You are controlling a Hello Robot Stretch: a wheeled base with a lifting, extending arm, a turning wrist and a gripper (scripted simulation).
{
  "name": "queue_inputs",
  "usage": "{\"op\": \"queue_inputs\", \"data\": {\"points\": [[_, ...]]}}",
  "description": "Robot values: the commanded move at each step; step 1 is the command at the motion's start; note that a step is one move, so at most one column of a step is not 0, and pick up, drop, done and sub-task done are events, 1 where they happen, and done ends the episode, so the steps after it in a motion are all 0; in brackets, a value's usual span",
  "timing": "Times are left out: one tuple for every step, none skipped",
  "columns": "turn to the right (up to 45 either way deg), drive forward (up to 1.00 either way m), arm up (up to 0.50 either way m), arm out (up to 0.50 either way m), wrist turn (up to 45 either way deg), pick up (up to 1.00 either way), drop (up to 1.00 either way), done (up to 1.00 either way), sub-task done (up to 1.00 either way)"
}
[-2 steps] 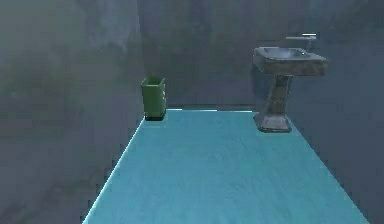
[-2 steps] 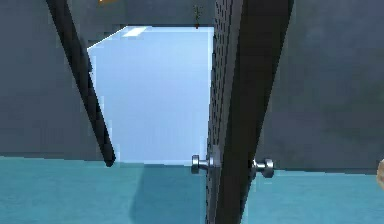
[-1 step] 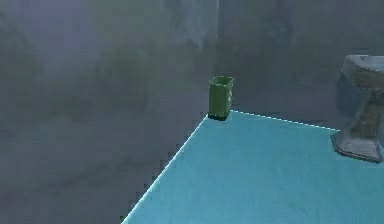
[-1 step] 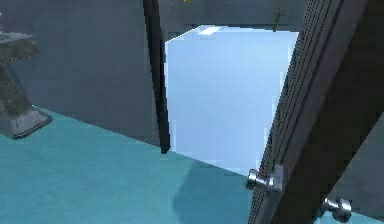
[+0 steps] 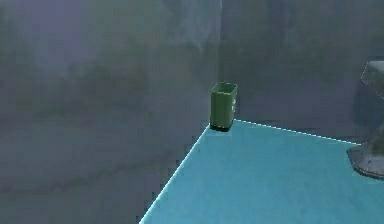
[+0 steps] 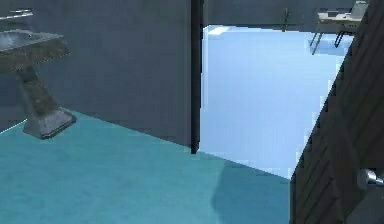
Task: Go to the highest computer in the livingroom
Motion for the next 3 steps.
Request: {"op": "queue_inputs", "data": {"points": [[45.0, 0.0, 0.0, 0.0, 0.0, 0.0, 0.0, 0.0, 0.0], [45.0, 0.0, 0.0, 0.0, 0.0, 0.0, 0.0, 0.0, 0.0], [15.0, 0.0, 0.0, 0.0, 0.0, 0.0, 0.0, 0.0, 0.0]]}}
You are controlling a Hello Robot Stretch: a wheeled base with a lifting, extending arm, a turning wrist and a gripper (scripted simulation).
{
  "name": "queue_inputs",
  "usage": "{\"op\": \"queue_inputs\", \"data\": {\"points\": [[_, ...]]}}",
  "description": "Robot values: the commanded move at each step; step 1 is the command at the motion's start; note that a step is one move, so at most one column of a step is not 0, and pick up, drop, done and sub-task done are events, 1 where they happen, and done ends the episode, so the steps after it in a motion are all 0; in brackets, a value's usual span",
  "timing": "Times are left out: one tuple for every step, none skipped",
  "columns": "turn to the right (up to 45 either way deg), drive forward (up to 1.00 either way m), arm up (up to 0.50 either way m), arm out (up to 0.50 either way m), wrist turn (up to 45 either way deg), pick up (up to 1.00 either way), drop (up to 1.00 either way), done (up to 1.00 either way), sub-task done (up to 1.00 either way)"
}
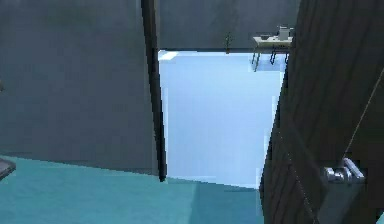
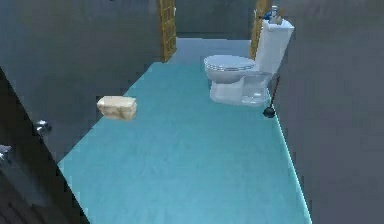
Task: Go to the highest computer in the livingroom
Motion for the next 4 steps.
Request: {"op": "queue_inputs", "data": {"points": [[0.0, 0.4, 0.0, 0.0, 0.0, 0.0, 0.0, 0.0, 0.0], [12.0, 0.0, 0.0, 0.0, 0.0, 0.0, 0.0, 0.0, 0.0], [0.0, 1.0, 0.0, 0.0, 0.0, 0.0, 0.0, 0.0, 0.0], [9.0, 0.0, 0.0, 0.0, 0.0, 0.0, 0.0, 0.0, 0.0]]}}
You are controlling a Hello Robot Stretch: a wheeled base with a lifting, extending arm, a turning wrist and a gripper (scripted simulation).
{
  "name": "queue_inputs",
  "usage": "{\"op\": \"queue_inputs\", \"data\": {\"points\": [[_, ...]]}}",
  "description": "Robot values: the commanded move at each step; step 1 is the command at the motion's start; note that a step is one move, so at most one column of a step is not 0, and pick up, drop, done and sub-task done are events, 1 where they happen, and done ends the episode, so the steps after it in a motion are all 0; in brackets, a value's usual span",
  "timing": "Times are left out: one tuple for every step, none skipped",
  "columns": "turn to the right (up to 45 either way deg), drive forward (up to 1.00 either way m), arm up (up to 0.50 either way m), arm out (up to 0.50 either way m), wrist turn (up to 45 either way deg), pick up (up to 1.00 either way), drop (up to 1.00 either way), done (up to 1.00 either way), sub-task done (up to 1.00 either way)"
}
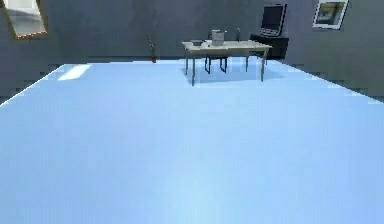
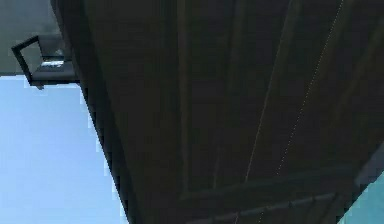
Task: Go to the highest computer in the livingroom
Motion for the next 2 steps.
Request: {"op": "queue_inputs", "data": {"points": [[0.0, 0.2, 0.0, 0.0, 0.0, 0.0, 0.0, 0.0, 0.0], [45.0, 0.0, 0.0, 0.0, 0.0, 0.0, 0.0, 0.0, 0.0]]}}
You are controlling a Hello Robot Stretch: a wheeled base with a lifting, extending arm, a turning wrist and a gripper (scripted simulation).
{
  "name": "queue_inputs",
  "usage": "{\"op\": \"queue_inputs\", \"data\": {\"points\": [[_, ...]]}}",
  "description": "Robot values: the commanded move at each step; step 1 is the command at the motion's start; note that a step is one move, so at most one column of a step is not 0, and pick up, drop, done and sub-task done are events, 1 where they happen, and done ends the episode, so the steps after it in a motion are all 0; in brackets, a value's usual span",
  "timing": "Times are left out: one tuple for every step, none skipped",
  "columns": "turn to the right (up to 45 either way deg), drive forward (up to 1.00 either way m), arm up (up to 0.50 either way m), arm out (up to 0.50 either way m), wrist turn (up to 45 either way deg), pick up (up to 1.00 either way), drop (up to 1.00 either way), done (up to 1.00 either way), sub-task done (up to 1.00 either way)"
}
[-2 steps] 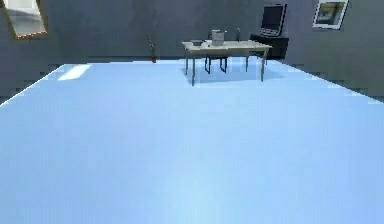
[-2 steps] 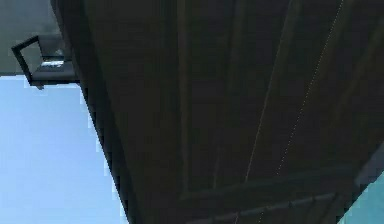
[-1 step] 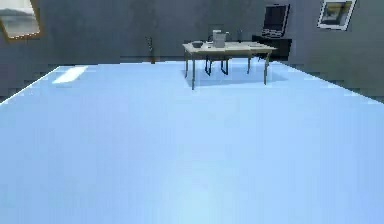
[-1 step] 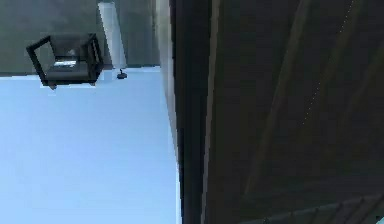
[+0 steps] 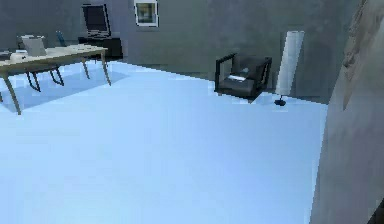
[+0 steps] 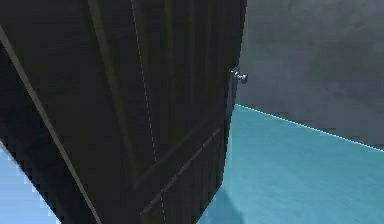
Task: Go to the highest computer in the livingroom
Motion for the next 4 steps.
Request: {"op": "queue_inputs", "data": {"points": [[6.0, 0.0, 0.0, 0.0, 0.0, 0.0, 0.0, 0.0, 0.0], [0.0, 1.0, 0.0, 0.0, 0.0, 0.0, 0.0, 0.0, 0.0], [0.0, 0.3, 0.0, 0.0, 0.0, 0.0, 0.0, 0.0, 0.0], [18.0, 0.0, 0.0, 0.0, 0.0, 0.0, 0.0, 0.0, 0.0]]}}
